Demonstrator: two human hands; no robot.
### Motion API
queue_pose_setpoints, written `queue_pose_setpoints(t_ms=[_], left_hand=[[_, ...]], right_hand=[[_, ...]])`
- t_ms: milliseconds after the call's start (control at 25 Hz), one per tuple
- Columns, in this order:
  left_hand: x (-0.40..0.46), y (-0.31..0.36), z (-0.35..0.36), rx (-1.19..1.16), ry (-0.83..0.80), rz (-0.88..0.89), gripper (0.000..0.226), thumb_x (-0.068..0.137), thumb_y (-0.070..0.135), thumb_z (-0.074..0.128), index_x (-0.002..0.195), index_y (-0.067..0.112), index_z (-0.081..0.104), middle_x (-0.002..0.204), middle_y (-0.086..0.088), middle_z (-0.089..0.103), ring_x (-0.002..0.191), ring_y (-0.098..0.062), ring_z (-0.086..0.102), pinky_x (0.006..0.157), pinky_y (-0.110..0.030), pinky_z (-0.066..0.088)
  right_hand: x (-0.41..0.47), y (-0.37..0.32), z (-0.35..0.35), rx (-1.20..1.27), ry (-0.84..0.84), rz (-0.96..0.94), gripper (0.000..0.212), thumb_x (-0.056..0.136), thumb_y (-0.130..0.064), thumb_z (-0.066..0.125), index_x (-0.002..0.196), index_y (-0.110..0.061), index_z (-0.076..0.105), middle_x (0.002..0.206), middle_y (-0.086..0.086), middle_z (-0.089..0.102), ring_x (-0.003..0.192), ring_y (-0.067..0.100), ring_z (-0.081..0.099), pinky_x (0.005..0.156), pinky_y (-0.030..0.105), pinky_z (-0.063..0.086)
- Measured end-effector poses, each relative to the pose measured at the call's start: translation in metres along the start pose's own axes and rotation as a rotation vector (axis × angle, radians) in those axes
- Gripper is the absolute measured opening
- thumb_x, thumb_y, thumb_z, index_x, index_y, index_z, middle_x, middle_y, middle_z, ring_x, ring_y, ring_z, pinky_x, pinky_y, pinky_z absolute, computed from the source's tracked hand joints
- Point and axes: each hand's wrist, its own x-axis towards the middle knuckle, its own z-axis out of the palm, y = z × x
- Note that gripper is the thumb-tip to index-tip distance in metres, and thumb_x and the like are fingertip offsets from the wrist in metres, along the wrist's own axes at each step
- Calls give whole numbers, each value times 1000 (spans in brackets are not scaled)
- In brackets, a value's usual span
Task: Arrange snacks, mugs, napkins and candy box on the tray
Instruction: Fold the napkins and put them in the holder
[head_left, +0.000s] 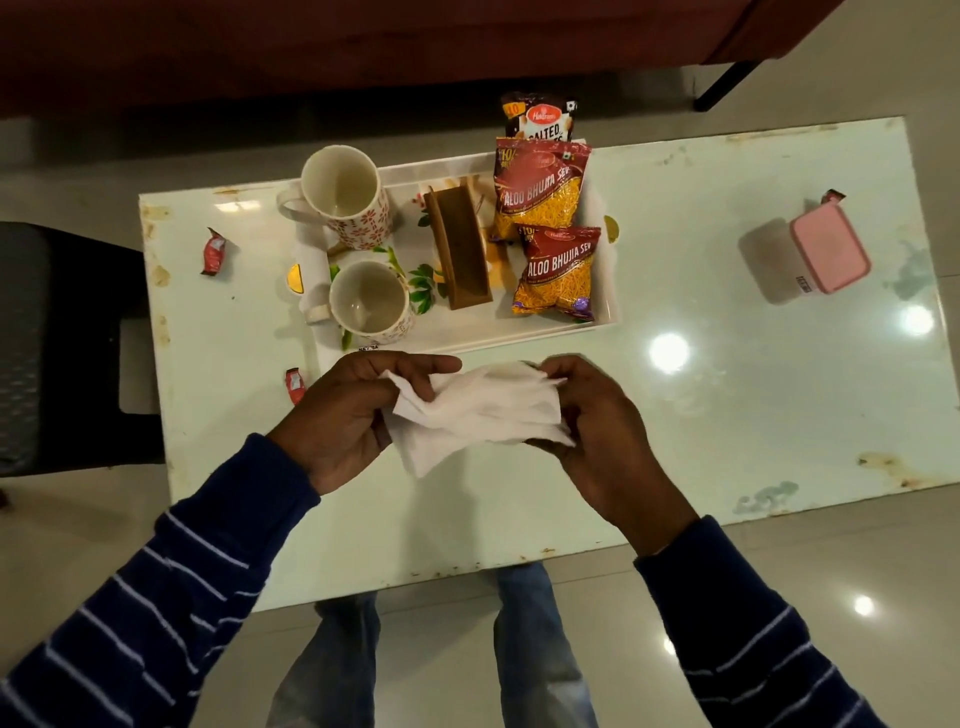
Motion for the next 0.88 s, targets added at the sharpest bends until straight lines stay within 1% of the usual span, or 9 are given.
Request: queue_pose_setpoints(t_ms=[40, 160, 240, 320, 400, 520, 600, 720, 880], left_hand=[[2, 2, -1, 3, 23, -4, 55, 88, -15, 37, 62, 15, 75, 110, -3, 74, 113, -26, 65, 84, -29, 57], [10, 8, -4, 24, 98, -21, 30, 81, -1, 57, 72, 16, 79, 100, -2, 76, 103, -23, 69, 78, -25, 58], [12, 9, -7, 52, 115, -42, 24, 81, 3, 59, 80, 17, 79, 104, -6, 75, 102, -24, 68, 80, -27, 59], [13, 9, -9, 73, 108, -72, 29, 91, 2, 51, 88, 15, 77, 106, -7, 75, 101, -23, 70, 78, -30, 60], [12, 11, -7, 35, 104, -95, 33, 93, 4, 50, 82, 16, 79, 102, -5, 76, 97, -22, 71, 74, -30, 60], [7, 15, -7, -63, 132, -123, 17, 79, 14, 65, 87, 18, 78, 112, -7, 72, 101, -23, 68, 69, -34, 62], [3, 16, -15, -123, 195, -72, 28, 76, 24, 70, 104, 22, 72, 113, -1, 70, 91, -20, 68, 59, -34, 58], [-8, 13, -27, -90, 317, 52, 37, 78, 42, 63, 109, 24, 70, 123, 1, 65, 84, -20, 66, 62, -36, 55], [-33, -10, -38, -45, 387, 84, 30, 78, 38, 65, 102, 22, 71, 122, -3, 68, 81, -22, 65, 64, -35, 55]], right_hand=[[-2, 0, -3, -256, 38, -190, 33, 87, -4, 51, 111, -22, 64, 124, -9, 65, 113, 22, 62, 85, 37, 57], [-5, 2, -10, -883, -143, -749, 85, 80, -45, 68, 150, -24, 26, 159, -7, 28, 147, 15, 28, 117, 41, 27], [-6, 1, -2, -1176, -161, -868, 107, 72, -75, 63, 155, -32, 12, 164, -2, 19, 150, 18, 21, 120, 52, 15], [-5, 3, 10, -1376, -104, -845, 109, 71, -78, 60, 156, -32, 9, 160, -2, 29, 147, 21, 27, 119, 56, 13], [-4, 7, 22, -1401, -45, -820, 88, 80, -54, 69, 152, -25, 28, 141, 0, 56, 135, 25, 44, 115, 55, 25], [2, 8, 32, -1220, 99, -862, 35, 81, -22, 73, 116, -18, 68, 104, -1, 73, 103, 23, 63, 97, 39, 42], [11, 1, 41, -983, 210, -731, 24, 83, -19, 71, 107, -16, 71, 101, -2, 73, 94, 15, 65, 87, 23, 45], [44, -16, 52, -824, 416, -680, 21, 92, -17, 65, 111, -10, 65, 105, 3, 71, 92, 5, 59, 78, 3, 37], [107, -34, 68, -859, 511, -545, 28, 99, -19, 56, 123, -4, 57, 121, 9, 64, 111, 18, 58, 91, 15, 41]])
